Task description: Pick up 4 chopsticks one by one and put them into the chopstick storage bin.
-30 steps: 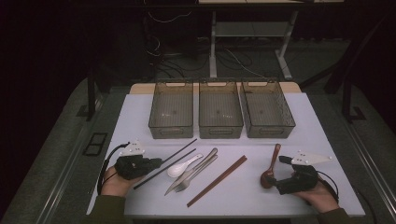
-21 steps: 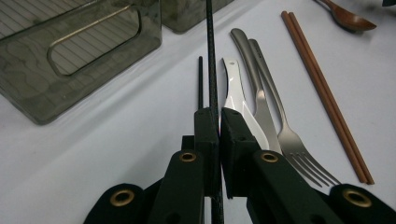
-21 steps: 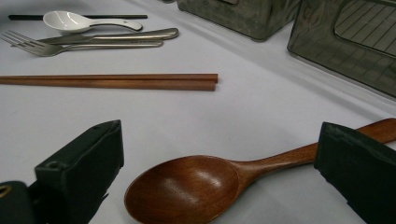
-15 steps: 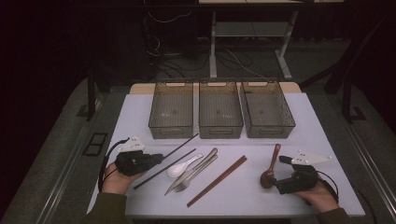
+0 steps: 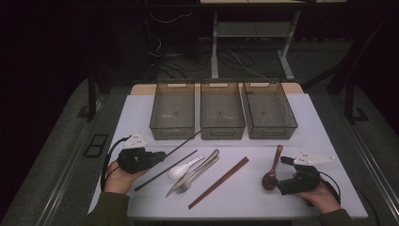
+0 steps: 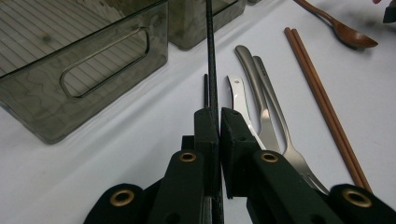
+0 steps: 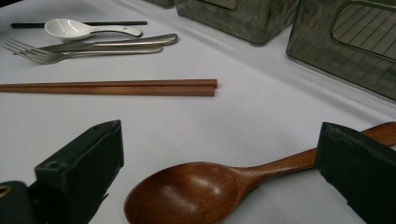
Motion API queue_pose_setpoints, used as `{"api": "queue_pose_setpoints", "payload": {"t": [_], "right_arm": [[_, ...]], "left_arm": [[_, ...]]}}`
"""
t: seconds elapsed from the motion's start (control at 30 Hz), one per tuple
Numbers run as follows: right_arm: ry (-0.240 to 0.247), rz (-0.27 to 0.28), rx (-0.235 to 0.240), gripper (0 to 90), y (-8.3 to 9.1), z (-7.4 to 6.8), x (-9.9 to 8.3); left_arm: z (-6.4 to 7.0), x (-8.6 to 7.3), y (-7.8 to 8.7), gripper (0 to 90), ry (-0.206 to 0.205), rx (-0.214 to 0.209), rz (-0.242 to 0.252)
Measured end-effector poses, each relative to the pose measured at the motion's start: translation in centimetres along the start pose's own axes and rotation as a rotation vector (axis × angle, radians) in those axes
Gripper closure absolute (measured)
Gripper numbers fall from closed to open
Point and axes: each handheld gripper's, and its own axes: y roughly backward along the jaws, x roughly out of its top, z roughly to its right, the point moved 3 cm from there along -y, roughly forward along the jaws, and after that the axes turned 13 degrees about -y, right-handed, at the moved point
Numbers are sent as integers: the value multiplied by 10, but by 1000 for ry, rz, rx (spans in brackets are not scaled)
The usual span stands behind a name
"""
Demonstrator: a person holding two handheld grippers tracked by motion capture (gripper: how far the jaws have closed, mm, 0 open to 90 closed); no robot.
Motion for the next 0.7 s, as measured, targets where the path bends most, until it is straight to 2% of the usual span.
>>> {"api": "queue_pose_setpoints", "payload": {"t": [0.7], "right_arm": [[-3,7,1,13,-2,1,3]], "left_arm": [[-11,4,-1,855,20,19,20]]}}
